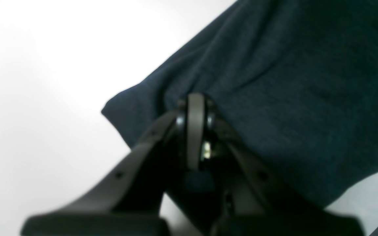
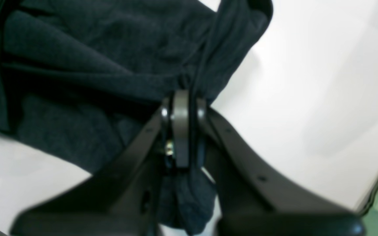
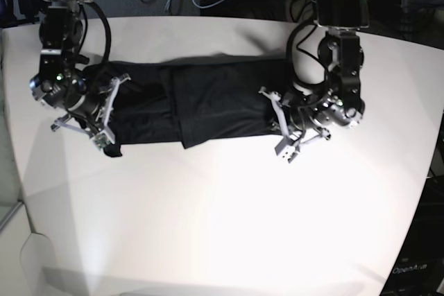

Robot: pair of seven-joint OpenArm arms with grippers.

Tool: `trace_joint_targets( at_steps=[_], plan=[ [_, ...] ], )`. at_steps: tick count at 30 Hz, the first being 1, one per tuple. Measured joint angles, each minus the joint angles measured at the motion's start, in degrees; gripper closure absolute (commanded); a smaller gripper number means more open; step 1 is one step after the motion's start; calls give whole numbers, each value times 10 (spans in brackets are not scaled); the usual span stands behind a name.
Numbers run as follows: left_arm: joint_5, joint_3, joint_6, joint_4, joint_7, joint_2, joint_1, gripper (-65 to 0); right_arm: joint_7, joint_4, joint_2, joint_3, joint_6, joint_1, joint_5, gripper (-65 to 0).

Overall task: Fold the T-shirt properly
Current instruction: 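Hold the folded shirt with both grippers and straighten its edges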

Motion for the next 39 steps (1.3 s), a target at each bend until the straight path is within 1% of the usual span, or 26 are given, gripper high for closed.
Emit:
trace_joint_targets(
  at_steps=[3,7,11,20,24,39],
  plan=[
    [0,0,0,0,0,0,0,0,-1,0,0,0,0,0,0,-18],
    [0,0,0,0,0,0,0,0,-1,0,0,0,0,0,0,-93],
    [0,0,0,0,0,-2,0,0,-1,0,0,0,0,0,0,-123],
    [0,0,0,0,0,-2,0,0,-1,0,0,0,0,0,0,-116],
    [0,0,0,0,0,-2,0,0,-1,0,0,0,0,0,0,-81],
    [0,0,0,0,0,-2,0,0,-1,0,0,0,0,-1,0,-81]
  ],
)
